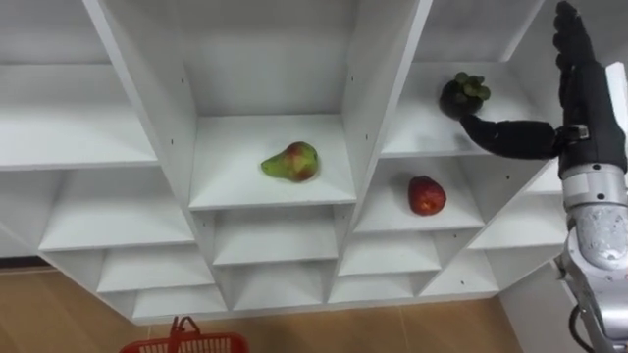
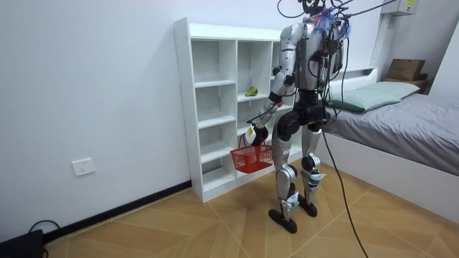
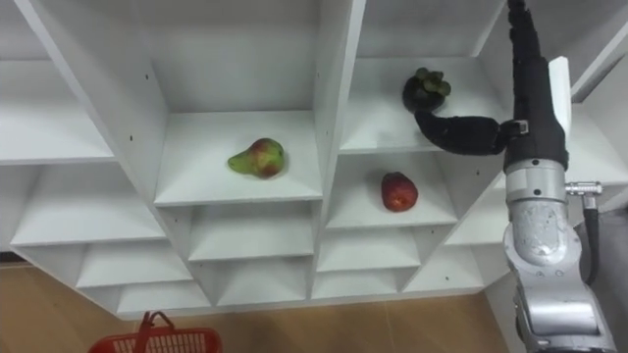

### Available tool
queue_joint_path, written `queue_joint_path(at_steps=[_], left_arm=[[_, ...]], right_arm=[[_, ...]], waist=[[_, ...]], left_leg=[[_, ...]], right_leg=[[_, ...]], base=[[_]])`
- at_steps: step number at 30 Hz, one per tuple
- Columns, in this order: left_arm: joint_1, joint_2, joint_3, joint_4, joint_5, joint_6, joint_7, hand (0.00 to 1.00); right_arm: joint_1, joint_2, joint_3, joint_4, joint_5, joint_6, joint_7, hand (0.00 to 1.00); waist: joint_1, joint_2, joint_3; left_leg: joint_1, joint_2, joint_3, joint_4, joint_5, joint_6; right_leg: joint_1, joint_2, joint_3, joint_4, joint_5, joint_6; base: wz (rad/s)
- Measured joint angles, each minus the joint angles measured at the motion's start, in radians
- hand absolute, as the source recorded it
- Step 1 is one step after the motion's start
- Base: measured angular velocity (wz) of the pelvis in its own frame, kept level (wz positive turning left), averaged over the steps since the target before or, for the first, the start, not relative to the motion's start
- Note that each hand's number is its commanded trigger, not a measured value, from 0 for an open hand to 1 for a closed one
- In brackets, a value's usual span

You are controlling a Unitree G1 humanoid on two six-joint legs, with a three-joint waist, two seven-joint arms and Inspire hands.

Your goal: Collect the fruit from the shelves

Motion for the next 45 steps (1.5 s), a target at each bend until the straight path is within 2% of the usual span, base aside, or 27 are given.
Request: queue_joint_path(at_steps=[6, 11, 24, 27, 30, 34, 45], left_arm=[[0.000, -0.001, 0.001, 0.001, 0.000, 0.000, -0.001, 1.00], [-0.004, -0.004, 0.001, 0.000, 0.000, 0.010, -0.001, 1.00], [-0.011, -0.004, 0.001, -0.001, 0.000, 0.017, -0.021, 1.00], [-0.011, -0.005, 0.002, -0.005, 0.008, 0.017, -0.021, 1.00], [-0.009, -0.006, 0.002, -0.010, 0.018, 0.020, -0.021, 1.00], [-0.007, -0.007, 0.009, -0.019, 0.024, 0.024, -0.021, 1.00], [0.000, -0.005, 0.025, -0.036, 0.025, 0.042, -0.021, 1.00]], right_arm=[[-0.005, 0.000, 0.000, 0.001, -0.003, 0.014, 0.019, 0.00], [-0.007, 0.000, 0.000, 0.003, 0.002, 0.028, 0.028, 0.00], [-0.044, 0.000, 0.002, 0.052, 0.010, 0.028, 0.036, 0.00], [-0.066, 0.000, 0.012, 0.096, 0.005, 0.033, 0.037, 0.00], [-0.067, 0.000, 0.012, 0.121, 0.005, 0.049, 0.045, 0.00], [-0.069, 0.000, 0.012, 0.134, 0.005, 0.058, 0.079, 0.00], [-0.147, -0.001, 0.011, 0.256, 0.046, 0.074, 0.116, 0.00]], waist=[[0.001, -0.001, 0.0011], [0.014, -0.009, 0.0060], [0.029, -0.006, 0.0043], [0.033, -0.004, 0.0033], [0.043, 0.004, -0.0055], [0.048, 0.008, -0.0087], [0.044, -0.002, -0.0027]], left_leg=[[0.000, 0.000, -0.007, 0.002, 0.000, 0.000], [-0.002, 0.000, -0.010, 0.007, 0.000, 0.000], [-0.004, -0.001, -0.028, 0.009, 0.000, 0.000], [-0.004, -0.001, -0.028, 0.009, 0.000, 0.000], [-0.003, -0.001, -0.028, 0.010, 0.000, 0.000], [-0.002, -0.001, -0.028, 0.011, 0.000, 0.000], [-0.003, -0.003, -0.042, 0.019, 0.000, 0.000]], right_leg=[[0.004, 0.000, -0.006, 0.001, 0.000, -0.001], [0.005, -0.001, -0.006, -0.001, 0.000, -0.001], [0.013, -0.002, -0.030, -0.002, 0.001, -0.001], [0.013, -0.002, -0.030, 0.000, 0.001, -0.002], [0.013, -0.002, -0.031, 0.001, 0.001, -0.002], [0.015, -0.003, -0.032, 0.003, 0.001, -0.002], [0.029, -0.006, -0.049, -0.009, 0.001, -0.002]], base=[[0.02], [0.01], [0.04], [0.00], [0.00], [0.00], [0.03]])
